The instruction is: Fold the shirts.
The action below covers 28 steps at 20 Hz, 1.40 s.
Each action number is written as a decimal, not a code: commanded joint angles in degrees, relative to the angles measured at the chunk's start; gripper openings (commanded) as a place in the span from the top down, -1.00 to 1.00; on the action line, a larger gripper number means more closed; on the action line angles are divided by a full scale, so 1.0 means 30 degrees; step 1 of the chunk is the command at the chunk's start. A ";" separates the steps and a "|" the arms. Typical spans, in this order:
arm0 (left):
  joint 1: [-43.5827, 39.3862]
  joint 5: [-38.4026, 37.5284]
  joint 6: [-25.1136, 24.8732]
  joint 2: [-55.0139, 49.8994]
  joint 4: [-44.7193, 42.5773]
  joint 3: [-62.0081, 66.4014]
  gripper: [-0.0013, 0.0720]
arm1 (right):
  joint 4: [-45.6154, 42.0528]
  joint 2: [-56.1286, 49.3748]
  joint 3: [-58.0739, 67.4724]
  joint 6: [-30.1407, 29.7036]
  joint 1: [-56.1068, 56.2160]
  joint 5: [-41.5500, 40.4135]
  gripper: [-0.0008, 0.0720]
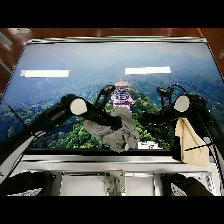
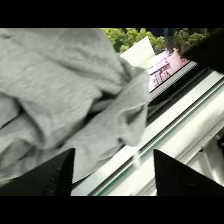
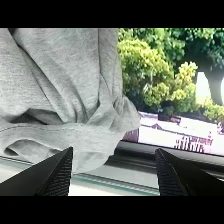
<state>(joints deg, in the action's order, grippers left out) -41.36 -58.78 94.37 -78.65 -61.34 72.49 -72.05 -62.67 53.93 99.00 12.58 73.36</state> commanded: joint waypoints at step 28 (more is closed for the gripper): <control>0.9347 0.7213 -0.3024 -0.0474 0.9071 -1.0790 0.13 | 0.0415 -0.0007 -0.0007 -0.0306 0.0007 -0.2616 -0.78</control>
<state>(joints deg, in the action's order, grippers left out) -12.91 -41.50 85.52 -79.70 -37.17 40.16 -71.77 -62.67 53.93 97.95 12.58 65.54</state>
